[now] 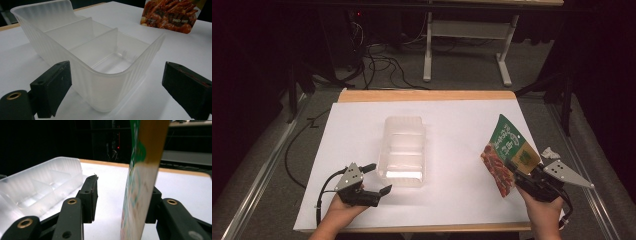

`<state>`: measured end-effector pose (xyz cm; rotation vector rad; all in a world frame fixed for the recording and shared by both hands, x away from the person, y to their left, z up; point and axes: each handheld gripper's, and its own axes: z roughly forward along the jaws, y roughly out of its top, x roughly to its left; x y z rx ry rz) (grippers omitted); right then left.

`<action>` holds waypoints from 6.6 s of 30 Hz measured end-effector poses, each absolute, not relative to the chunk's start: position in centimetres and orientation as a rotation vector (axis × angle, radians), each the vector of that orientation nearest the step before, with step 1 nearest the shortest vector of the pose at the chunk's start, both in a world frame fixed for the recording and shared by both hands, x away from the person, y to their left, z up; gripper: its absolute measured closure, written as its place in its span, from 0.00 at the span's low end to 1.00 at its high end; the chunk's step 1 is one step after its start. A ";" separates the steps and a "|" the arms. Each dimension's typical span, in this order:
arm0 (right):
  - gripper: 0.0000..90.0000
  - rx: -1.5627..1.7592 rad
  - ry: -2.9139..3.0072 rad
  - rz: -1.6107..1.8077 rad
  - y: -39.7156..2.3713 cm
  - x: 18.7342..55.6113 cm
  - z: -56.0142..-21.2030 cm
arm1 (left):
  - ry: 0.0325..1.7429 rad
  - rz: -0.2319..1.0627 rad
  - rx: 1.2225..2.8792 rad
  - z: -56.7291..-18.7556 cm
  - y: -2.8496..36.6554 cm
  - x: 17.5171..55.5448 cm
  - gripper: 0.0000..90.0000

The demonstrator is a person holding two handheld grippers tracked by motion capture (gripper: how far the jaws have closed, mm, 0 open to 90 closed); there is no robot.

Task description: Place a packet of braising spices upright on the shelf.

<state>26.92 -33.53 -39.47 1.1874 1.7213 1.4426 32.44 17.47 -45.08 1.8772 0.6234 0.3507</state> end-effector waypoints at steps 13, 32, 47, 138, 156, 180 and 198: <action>0.85 1.347 1.721 1.409 -34.4 26.9 -40.8 | 0.625 0.354 1.867 -44.9 17.7 32.4 0.11; 1.00 1.382 1.699 1.365 -35.3 27.2 -40.8 | 0.626 0.353 1.867 -45.0 17.7 32.4 0.11; 1.00 1.357 1.730 1.379 -36.3 27.8 -40.8 | 0.627 0.357 1.868 -45.0 17.6 32.4 0.11; 1.00 0.852 2.054 1.872 -14.7 35.1 -35.5 | 0.623 0.359 1.844 -44.8 18.2 32.1 0.10; 1.00 0.847 2.019 1.902 -13.8 36.3 -35.2 | 0.623 0.359 1.841 -44.7 18.2 32.1 0.10; 1.00 0.879 2.013 1.874 -12.8 43.1 -36.5 | 0.626 0.349 1.836 -44.9 18.2 32.1 0.10; 1.00 0.919 1.995 1.908 -11.9 43.7 -38.8 | 0.626 0.345 1.843 -44.9 18.2 32.2 0.10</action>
